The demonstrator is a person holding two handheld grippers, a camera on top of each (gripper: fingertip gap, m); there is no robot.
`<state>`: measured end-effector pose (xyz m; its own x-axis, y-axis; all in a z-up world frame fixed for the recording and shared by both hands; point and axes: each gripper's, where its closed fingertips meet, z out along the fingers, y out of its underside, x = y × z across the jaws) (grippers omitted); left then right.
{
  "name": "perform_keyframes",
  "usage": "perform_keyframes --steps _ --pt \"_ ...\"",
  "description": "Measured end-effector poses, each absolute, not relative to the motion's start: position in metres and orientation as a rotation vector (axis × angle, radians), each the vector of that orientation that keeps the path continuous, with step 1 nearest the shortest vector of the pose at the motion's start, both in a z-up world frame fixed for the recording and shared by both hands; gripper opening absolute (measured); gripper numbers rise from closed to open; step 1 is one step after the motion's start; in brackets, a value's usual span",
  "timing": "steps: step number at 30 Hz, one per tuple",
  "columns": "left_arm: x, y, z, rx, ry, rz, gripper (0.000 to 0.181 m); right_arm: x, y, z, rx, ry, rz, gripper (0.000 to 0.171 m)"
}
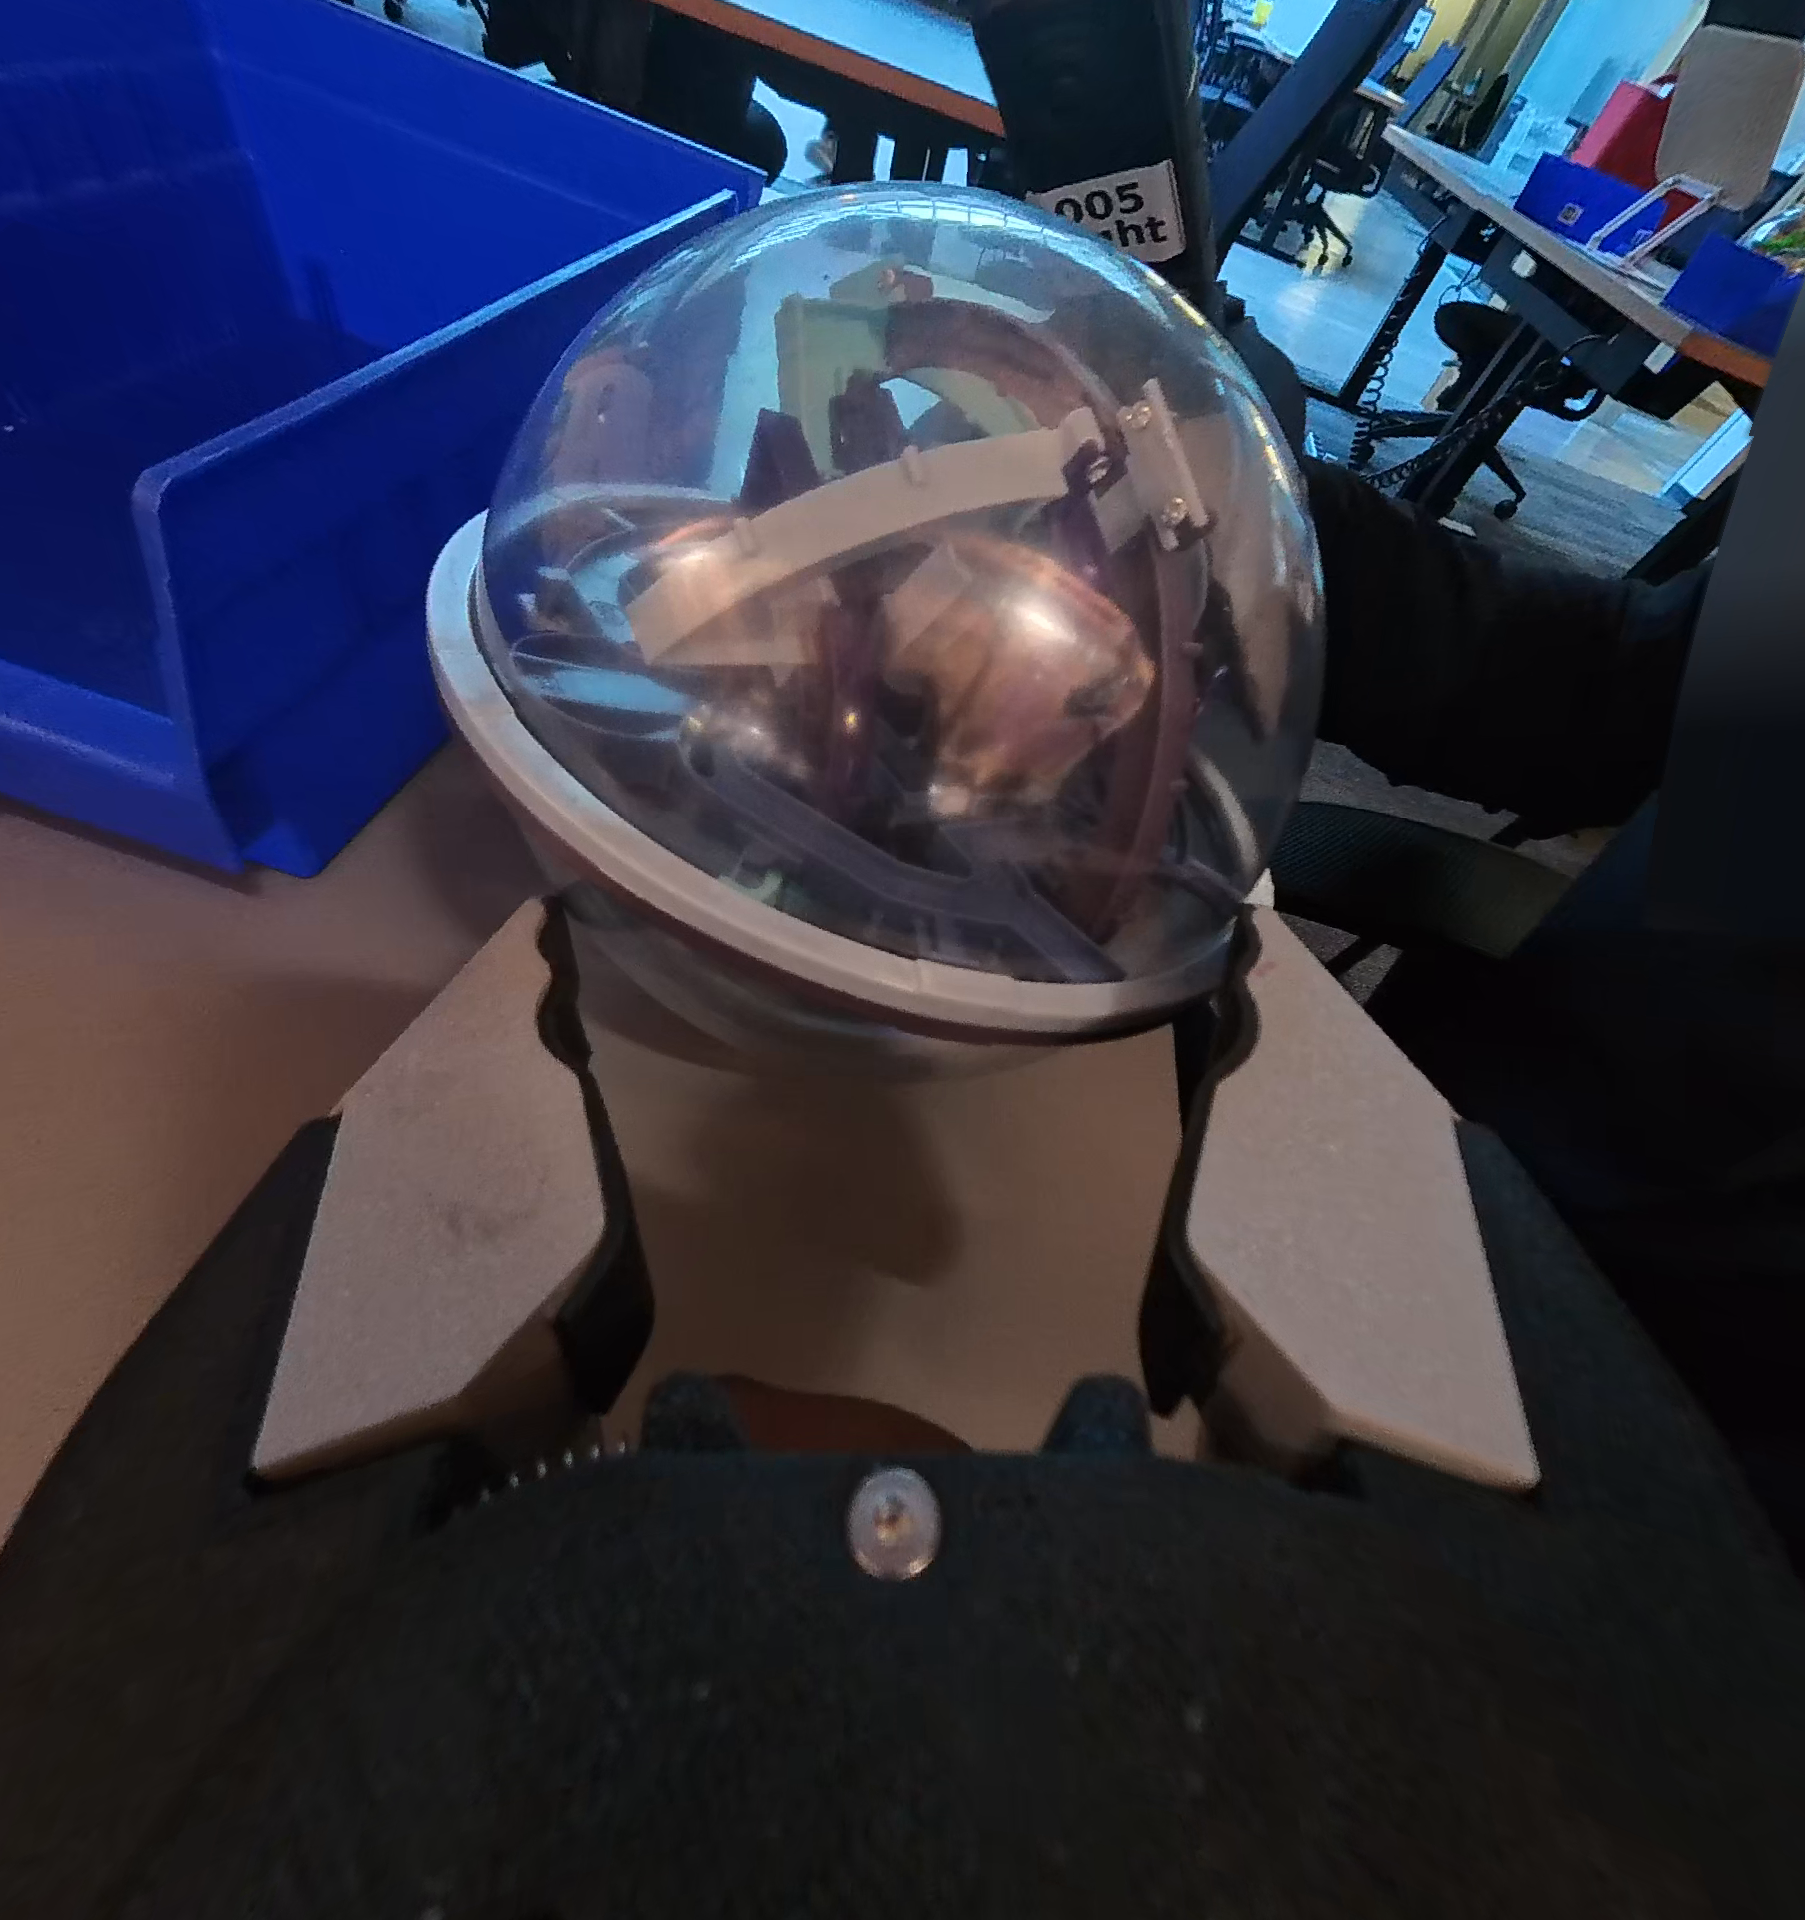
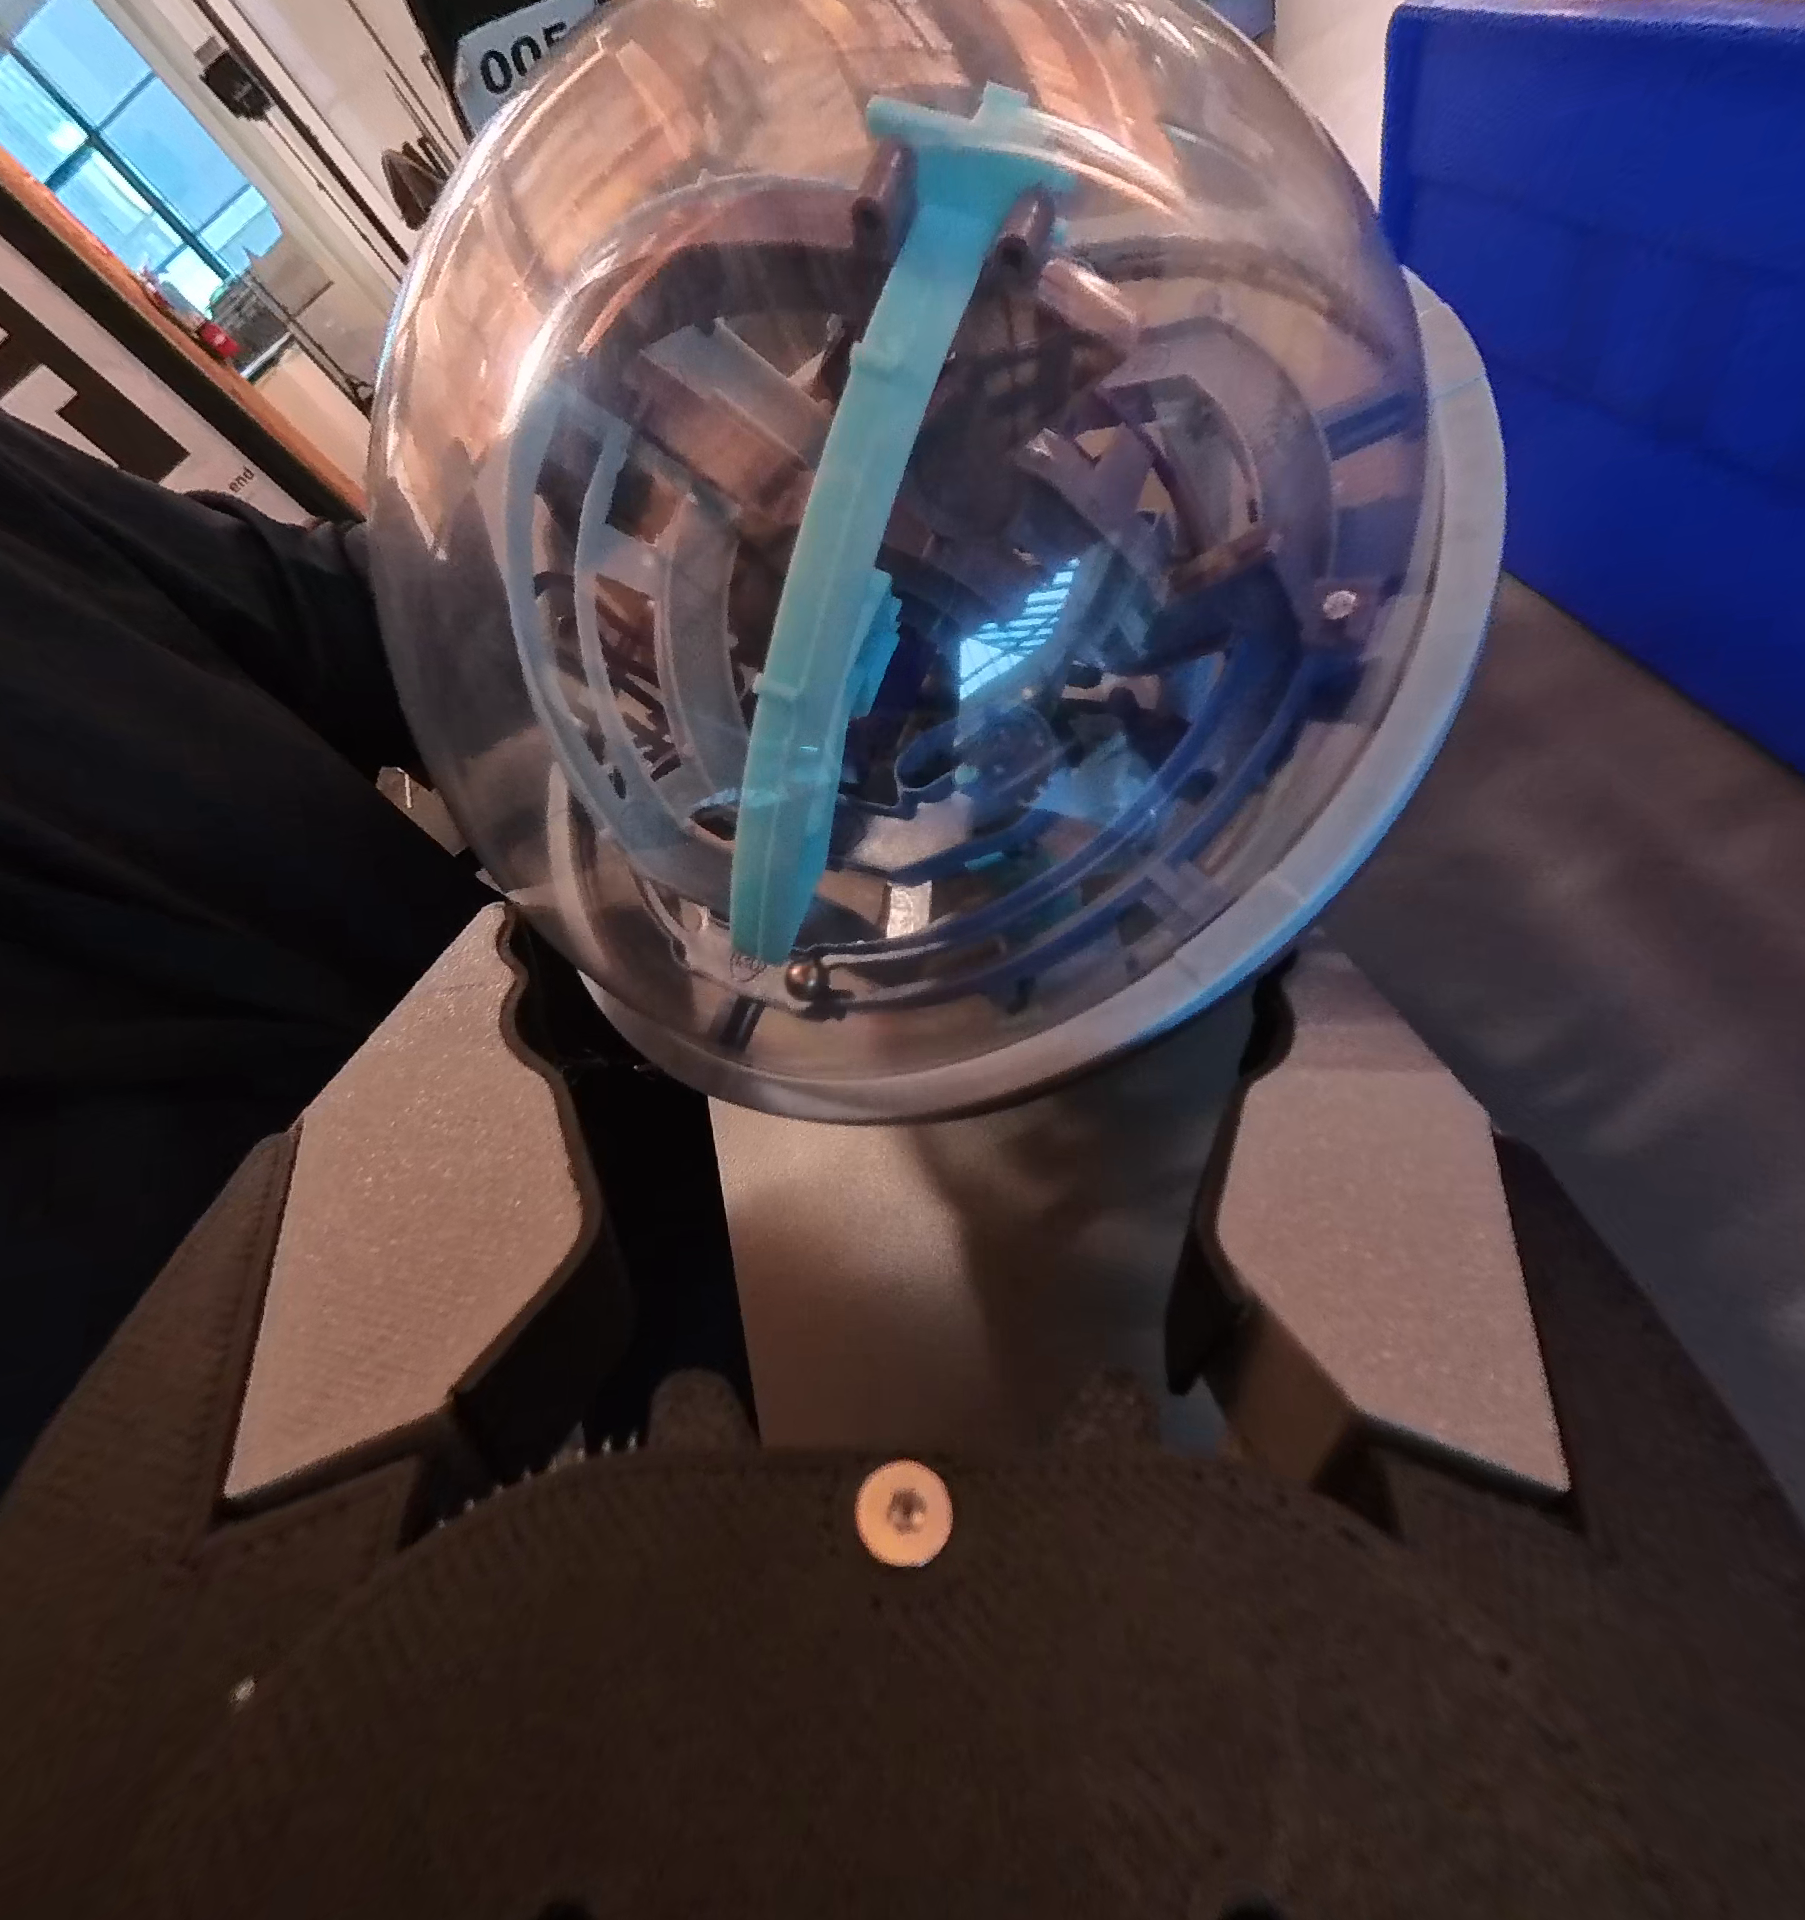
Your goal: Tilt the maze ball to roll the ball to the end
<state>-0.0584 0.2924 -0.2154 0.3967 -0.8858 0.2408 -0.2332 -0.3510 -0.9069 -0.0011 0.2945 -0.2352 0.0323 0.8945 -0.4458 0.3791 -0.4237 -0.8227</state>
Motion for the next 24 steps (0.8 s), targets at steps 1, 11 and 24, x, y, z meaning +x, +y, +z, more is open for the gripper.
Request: perform_keyframes --steps 1,11,24 --pt "-0.059 0.292 -0.216 -1.813 0.970 -0.980 0.120 -0.001 0.295 -0.235 -1.828 -1.287 1.384 0.132" --pt "-0.062 0.292 -0.217 -1.788 0.978 -1.017 0.119 0.001 0.294 -0.234 -1.818 -1.292 1.363 0.125" --pt "-0.064 0.290 -0.220 -1.754 1.042 -1.026 0.117 0.031 0.330 -0.205 -1.738 -1.326 1.335 0.118"
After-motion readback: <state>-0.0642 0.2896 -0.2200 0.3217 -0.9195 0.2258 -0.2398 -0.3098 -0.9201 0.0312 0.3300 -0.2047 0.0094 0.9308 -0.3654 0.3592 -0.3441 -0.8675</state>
